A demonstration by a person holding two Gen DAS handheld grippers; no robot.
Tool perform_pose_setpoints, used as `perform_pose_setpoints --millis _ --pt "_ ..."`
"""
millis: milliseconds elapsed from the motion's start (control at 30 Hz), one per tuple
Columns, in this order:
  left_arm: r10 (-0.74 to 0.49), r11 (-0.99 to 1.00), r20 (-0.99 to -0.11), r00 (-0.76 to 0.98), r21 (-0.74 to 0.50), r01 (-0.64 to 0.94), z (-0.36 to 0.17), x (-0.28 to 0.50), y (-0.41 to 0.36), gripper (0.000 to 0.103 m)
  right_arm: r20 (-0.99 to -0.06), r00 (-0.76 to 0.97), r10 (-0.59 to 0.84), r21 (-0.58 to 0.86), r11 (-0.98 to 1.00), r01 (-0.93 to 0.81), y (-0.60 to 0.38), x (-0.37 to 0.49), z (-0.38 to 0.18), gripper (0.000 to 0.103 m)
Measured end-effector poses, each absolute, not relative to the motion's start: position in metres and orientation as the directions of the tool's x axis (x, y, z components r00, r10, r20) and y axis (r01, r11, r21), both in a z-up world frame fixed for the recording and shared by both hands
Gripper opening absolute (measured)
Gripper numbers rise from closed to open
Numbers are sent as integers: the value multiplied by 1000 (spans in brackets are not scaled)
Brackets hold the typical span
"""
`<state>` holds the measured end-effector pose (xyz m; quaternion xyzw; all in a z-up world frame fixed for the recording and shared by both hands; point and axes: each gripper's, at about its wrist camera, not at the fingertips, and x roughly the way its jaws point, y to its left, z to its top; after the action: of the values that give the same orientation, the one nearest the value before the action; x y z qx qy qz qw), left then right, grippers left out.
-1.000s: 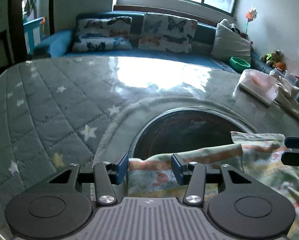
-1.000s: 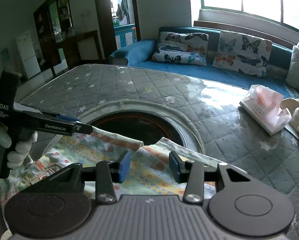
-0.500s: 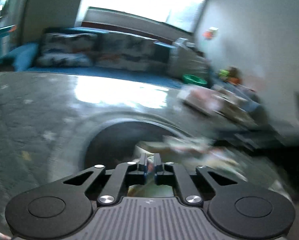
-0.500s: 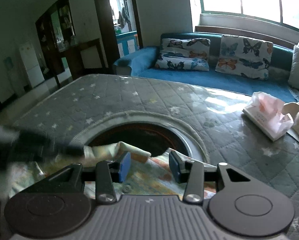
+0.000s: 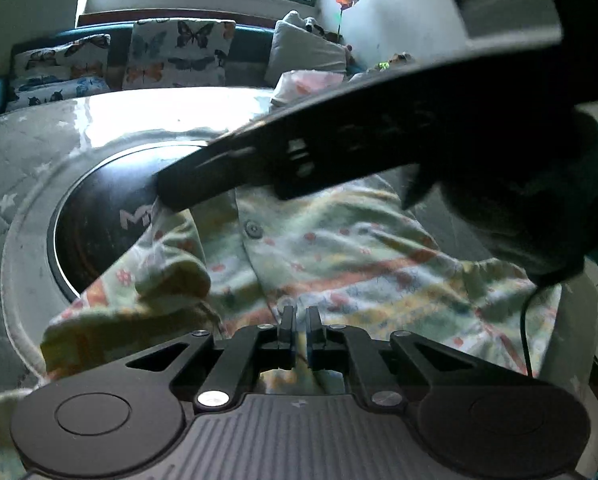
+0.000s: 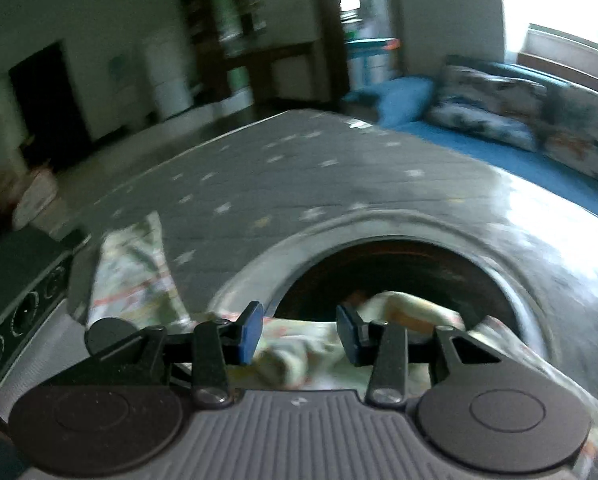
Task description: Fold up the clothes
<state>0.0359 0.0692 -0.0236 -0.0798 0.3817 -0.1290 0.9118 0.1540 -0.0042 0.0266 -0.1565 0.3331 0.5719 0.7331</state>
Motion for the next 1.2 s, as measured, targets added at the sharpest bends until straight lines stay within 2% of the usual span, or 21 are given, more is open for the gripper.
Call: perform_pose_setpoints --millis 100,200,233,267,333,433,567,667,767,867,933,967,1000,1167,1200 --pt "-306 951 -668 678 -251 182 -24 26 72 10 -719 73 691 123 229 -966 16 147 17 39" --pt "-315 948 -663 679 -253 192 -23 20 72 16 -773 50 632 100 200 -975 30 140 3 30" --pt "-318 947 -662 678 -252 198 -23 18 73 17 -786 63 616 84 207 -975 32 139 -1 20" --pt "-322 946 -660 679 -250 206 -22 15 73 19 -786 91 612 65 228 -972 29 137 -2 15" --pt "-324 946 -652 686 -245 214 -19 10 77 21 -784 147 603 26 269 -963 22 134 -4 10" --pt "-294 954 -629 720 -236 183 -10 6 88 24 -733 173 658 94 349 -932 1 141 8 8" --pt "-197 975 -582 789 -197 99 7 7 102 36 -661 186 727 242 441 -864 -33 159 25 8" --pt "-164 981 -554 816 -175 78 16 18 104 49 -624 147 767 372 457 -808 -46 170 28 8" --pt "-157 986 -545 823 -132 101 15 32 96 50 -586 99 804 469 436 -768 -55 175 31 8" --pt "-137 990 -534 834 -99 99 11 45 90 50 -557 64 828 516 405 -755 -56 177 34 8" --pt "-138 990 -532 836 -98 100 8 51 91 43 -540 20 842 544 366 -755 -54 178 34 8" --pt "-143 989 -527 837 -99 107 6 51 91 25 -532 17 846 548 360 -755 -54 179 34 9" --pt "-145 989 -525 839 -97 110 5 53 93 14 -528 21 849 548 359 -756 -55 180 34 12" --pt "-109 994 -513 852 -80 79 10 70 118 10 -484 74 872 572 380 -727 -72 200 38 12" --pt "-101 995 -509 855 -74 74 13 75 124 10 -512 117 851 529 420 -737 -73 204 37 12"
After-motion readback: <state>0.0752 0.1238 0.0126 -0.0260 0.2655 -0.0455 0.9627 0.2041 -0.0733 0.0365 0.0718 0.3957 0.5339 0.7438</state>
